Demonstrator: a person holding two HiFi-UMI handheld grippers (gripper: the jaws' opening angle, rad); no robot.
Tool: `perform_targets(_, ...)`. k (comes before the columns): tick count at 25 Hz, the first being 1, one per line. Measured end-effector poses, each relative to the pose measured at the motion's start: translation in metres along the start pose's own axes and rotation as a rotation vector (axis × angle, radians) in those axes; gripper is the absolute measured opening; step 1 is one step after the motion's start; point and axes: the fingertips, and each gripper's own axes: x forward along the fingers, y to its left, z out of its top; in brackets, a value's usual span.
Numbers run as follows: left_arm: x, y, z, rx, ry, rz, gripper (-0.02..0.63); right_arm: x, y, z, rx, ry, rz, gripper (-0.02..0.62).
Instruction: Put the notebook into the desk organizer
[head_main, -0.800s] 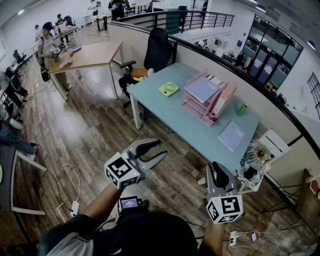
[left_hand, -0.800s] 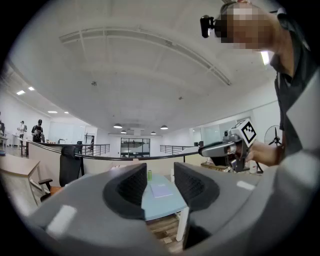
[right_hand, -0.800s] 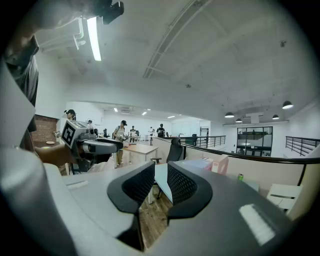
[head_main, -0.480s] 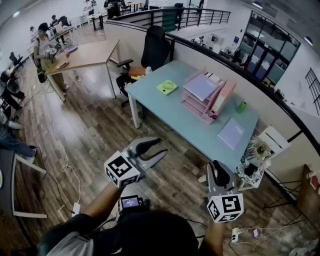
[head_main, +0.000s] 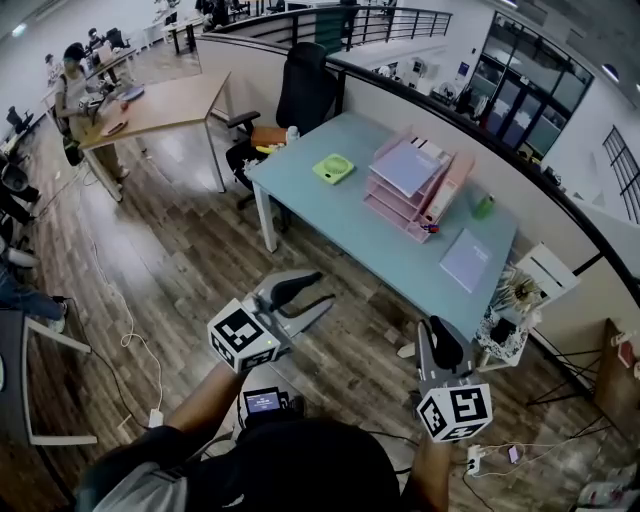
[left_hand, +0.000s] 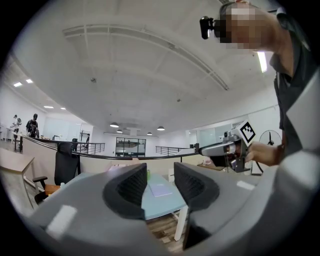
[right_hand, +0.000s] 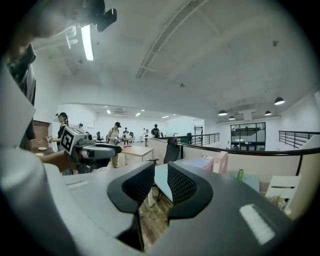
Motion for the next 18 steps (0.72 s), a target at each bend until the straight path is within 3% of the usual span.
perform_targets(18,-0.032,0.063,-0.011,-0.05,-0.038,0.014,0.181,0.05,0.037,0.007,-0.047,0.04,-0.025,0.061)
